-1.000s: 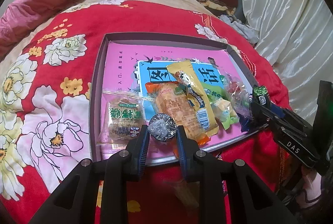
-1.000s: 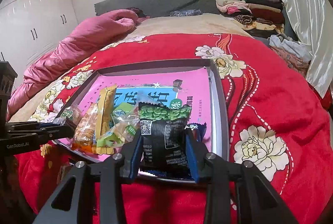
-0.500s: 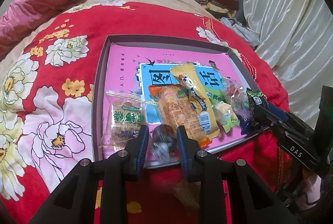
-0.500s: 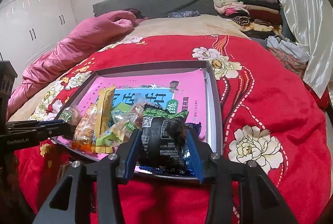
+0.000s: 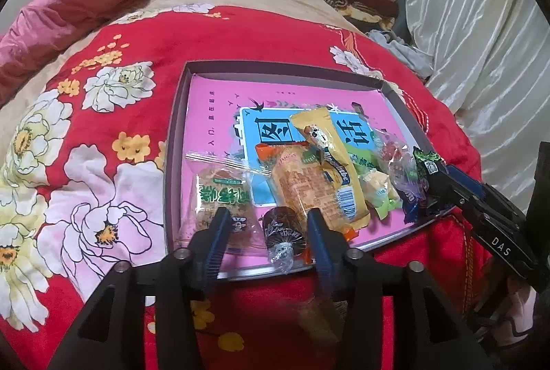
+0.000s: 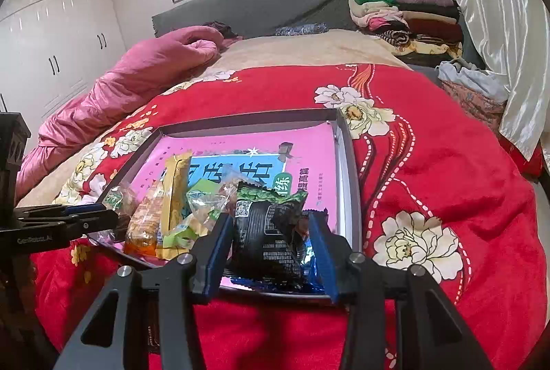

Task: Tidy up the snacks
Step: 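Open both tools and withdraw them from the tray toward the remaining snacks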

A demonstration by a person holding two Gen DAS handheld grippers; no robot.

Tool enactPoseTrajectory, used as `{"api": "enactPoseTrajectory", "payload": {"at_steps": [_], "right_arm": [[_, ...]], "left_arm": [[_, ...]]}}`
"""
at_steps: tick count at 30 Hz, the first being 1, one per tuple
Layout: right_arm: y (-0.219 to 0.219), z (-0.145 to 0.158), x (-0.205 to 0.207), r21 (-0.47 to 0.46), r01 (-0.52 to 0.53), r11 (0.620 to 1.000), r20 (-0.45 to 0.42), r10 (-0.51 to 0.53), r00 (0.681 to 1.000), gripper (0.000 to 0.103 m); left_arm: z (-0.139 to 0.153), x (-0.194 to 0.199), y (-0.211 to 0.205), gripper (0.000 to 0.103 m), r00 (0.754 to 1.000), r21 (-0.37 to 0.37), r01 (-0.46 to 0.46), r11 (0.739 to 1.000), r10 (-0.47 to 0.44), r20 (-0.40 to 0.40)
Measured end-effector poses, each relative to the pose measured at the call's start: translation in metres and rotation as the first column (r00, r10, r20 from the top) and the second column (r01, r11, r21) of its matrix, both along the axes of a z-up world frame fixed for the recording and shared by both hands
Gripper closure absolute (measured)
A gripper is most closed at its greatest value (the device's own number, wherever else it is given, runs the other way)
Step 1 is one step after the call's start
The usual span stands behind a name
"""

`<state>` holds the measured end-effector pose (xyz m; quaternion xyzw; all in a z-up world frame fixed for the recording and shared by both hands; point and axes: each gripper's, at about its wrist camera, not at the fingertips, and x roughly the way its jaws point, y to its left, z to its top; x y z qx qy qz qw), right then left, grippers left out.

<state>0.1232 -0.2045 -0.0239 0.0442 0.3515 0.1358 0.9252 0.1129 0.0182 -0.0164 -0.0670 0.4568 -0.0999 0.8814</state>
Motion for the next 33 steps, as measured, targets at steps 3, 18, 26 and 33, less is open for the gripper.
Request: {"api": "enactPoseTrajectory", "payload": {"at_steps": [3, 18, 26, 33], "right_arm": [[-0.001, 0.002, -0.001, 0.004, 0.000, 1.000, 0.009, 0.000, 1.000, 0.057], [0.000, 0.010, -0.007, 0.014, -0.001, 1.000, 0.048, 0.000, 0.999, 0.050], [-0.006, 0.020, -0.017, 0.047, 0.014, 0.999, 0.086, -0.018, 0.996, 0.043], [-0.006, 0.031, -0.026, 0.068, 0.007, 0.998, 0.129, -0.016, 0.992, 0.036]], "left_arm": [[0.002, -0.001, 0.002, 0.048, 1.000, -0.002, -0.004, 1.000, 0.004, 0.004], [0.019, -0.008, 0.006, 0.028, 1.000, -0.016, -0.007, 1.000, 0.007, 0.020], [0.019, -0.016, -0.002, 0.027, 1.000, -0.015, 0.031, 0.999, -0.031, -0.005], [0.025, -0.024, -0.003, 0.025, 0.999, -0.016, 0.050, 0.999, -0.050, 0.008]]}}
